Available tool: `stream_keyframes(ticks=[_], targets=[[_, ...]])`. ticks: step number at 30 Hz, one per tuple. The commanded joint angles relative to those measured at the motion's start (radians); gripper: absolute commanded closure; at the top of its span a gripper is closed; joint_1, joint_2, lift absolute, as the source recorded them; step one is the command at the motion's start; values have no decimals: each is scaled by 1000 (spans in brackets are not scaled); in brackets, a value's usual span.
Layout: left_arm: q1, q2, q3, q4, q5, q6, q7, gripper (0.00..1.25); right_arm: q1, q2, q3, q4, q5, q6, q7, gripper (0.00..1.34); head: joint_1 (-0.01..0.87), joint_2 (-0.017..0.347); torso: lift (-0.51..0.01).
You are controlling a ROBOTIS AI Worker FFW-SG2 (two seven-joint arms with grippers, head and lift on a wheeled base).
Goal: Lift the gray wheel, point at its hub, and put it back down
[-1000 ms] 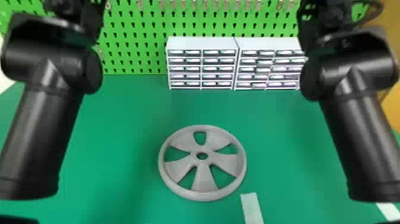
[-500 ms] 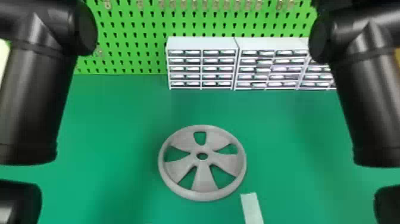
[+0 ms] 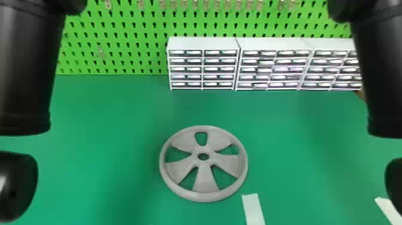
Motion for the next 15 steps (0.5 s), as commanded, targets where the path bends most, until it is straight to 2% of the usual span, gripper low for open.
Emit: stream_keyframes(ticks=[1,11,15], targets=[[-24,6,0,-14,-8,0,5,357,-31,-2,-3,-13,11,0,-5,173,692,48,-88],[-58,11,25,-31,-19,1,16,349,-82,-19,-18,-56,15,6,-5,160,692,48,-88],[-76,21,26,-31,-19,6,16,349,-90,-27,-24,-81,15,11,-6,159,692,48,-88]])
